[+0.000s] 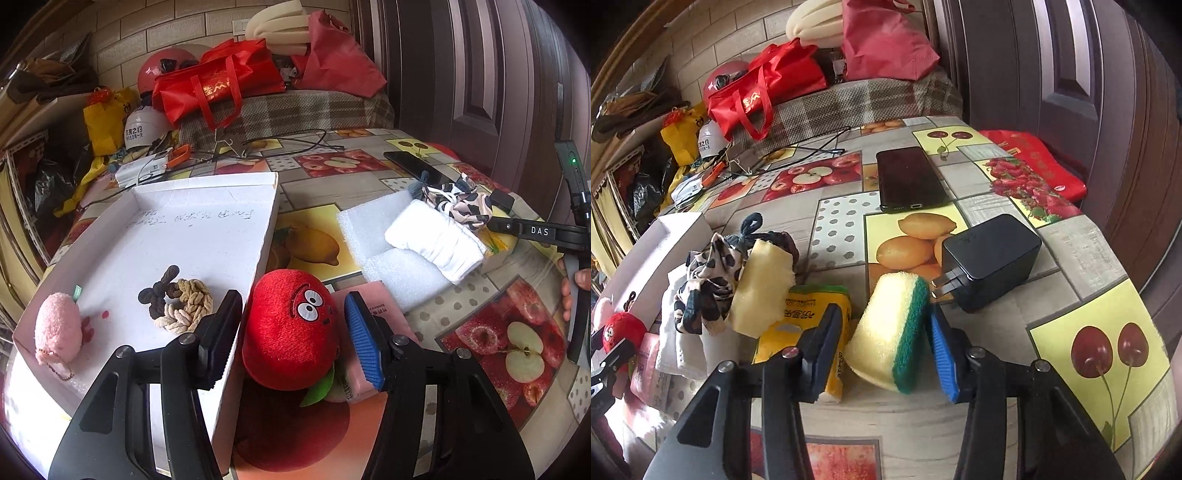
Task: Organize soft objects
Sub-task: 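Grasp the red plush apple with the left tool while the right tool grasps the yellow-green sponge, then carry the apple and sponge into the white box and open both tools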
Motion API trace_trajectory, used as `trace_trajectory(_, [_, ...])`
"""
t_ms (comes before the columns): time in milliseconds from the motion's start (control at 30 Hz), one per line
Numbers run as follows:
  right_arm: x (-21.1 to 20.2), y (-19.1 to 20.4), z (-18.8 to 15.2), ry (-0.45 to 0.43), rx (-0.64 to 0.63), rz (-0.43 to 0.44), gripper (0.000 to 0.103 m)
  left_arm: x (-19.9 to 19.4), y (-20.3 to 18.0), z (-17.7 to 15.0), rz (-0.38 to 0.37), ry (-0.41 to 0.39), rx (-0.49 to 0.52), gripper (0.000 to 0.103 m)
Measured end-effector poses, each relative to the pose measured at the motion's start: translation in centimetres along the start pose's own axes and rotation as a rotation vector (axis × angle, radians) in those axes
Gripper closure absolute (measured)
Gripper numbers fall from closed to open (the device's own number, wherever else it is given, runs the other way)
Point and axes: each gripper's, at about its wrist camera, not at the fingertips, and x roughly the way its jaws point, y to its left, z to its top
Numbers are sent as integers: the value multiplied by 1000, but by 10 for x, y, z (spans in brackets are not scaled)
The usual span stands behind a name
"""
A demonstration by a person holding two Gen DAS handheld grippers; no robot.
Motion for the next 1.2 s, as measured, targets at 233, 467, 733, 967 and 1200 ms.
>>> trace_trajectory(233, [-22, -1, -2, -98, 4, 36, 77, -22, -9, -2, -47, -108, 52, 65])
trace_trajectory(467, [-50, -4, -14, -195, 29, 103, 77, -38, -17, -4, -43, -193, 78, 65])
trace_trajectory(733, [-88, 29, -32, -379, -75, 117, 77, -51, -4, -10, 43, -268, -17, 65])
trace_trajectory(967, [-84, 69, -36, -396, -196, 153, 77, -56, 10, -16, 66, -267, -56, 65])
trace_trajectory(1200, [-73, 124, -41, -385, -349, 220, 77, -62, 40, -21, 124, -275, -100, 64])
